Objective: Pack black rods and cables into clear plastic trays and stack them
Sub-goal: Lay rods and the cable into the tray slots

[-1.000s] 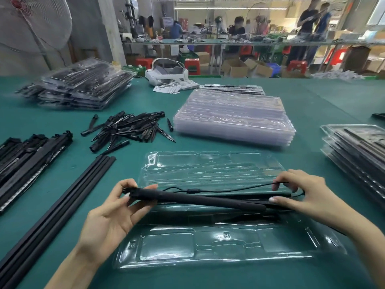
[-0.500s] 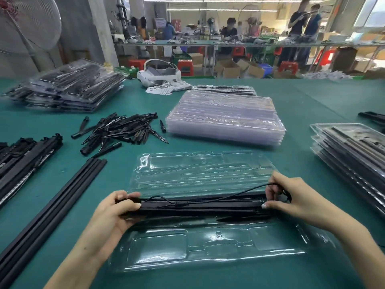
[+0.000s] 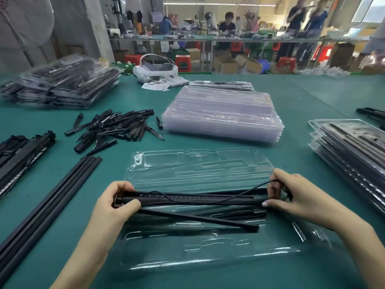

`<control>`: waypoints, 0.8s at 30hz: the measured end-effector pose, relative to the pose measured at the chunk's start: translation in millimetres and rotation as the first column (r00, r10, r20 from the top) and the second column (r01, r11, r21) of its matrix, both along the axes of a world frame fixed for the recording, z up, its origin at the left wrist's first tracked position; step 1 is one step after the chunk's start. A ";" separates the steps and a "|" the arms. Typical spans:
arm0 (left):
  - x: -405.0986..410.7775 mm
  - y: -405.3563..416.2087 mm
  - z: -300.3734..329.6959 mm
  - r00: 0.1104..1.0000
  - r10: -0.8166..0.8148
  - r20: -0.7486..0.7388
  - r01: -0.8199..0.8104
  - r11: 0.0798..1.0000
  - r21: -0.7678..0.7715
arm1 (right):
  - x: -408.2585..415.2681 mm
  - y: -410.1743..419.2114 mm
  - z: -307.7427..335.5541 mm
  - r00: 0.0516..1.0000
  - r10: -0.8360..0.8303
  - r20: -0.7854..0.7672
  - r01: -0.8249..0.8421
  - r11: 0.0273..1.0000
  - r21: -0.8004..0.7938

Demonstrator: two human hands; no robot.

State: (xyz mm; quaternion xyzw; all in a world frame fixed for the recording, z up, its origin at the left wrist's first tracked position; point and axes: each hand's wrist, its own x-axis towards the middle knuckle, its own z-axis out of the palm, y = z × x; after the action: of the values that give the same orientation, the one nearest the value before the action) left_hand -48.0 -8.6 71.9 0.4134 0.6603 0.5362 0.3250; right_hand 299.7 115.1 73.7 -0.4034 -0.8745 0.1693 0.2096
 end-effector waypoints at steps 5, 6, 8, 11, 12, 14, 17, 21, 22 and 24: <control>12.4 -2.9 -1.3 0.789 0.216 -0.575 -0.169 0.976 0.135 | -0.8 0.2 -1.2 1.000 0.008 0.011 -0.008 1.000 -0.009; 10.7 -3.8 -0.5 0.711 0.232 -0.664 -0.156 0.972 0.173 | -1.3 0.7 -2.1 1.000 0.007 0.019 -0.007 1.000 -0.016; 5.3 -3.2 0.7 0.641 0.158 -0.751 -0.066 0.986 0.151 | -1.8 1.7 -3.1 1.000 -0.003 0.022 0.004 0.999 -0.038; 1.6 1.9 -5.9 0.636 -0.198 -0.746 0.182 0.978 -0.105 | -2.0 2.0 -2.7 1.000 -0.009 0.016 0.010 0.998 -0.058; 1.7 3.0 -11.1 0.566 -0.301 -0.768 0.239 0.951 -0.197 | -2.1 1.5 -2.5 1.000 -0.008 0.015 0.009 0.998 -0.056; 0.0 4.5 -19.3 0.388 -0.423 -0.819 0.241 0.904 -0.353 | -2.6 -0.1 -2.7 1.000 -0.008 0.011 0.008 0.999 -0.046; -0.5 3.2 -16.0 0.334 -0.490 -0.805 0.190 0.872 -0.451 | -2.5 -0.9 -2.7 1.000 -0.013 0.009 0.013 0.999 -0.031; 2.9 -2.3 -18.8 0.327 -0.476 -0.816 0.169 0.879 -0.445 | -0.5 0.8 -4.7 1.000 -0.001 -0.010 0.001 0.999 -0.037; 4.0 -2.7 -18.9 0.334 -0.466 -0.819 0.167 0.885 -0.435 | 0.4 1.4 -5.4 1.000 -0.002 -0.021 0.001 0.999 -0.045; 2.6 -1.2 -19.2 0.352 -0.448 -0.822 0.177 0.894 -0.412 | 1.4 2.5 -7.0 0.999 -0.011 -0.047 0.008 0.998 -0.068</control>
State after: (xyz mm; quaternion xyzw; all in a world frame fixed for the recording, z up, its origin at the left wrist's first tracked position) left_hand -45.4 -9.8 52.7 0.7091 0.6987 0.0679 0.0658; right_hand 301.2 117.6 66.7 -0.4103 -0.8610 0.2075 0.2173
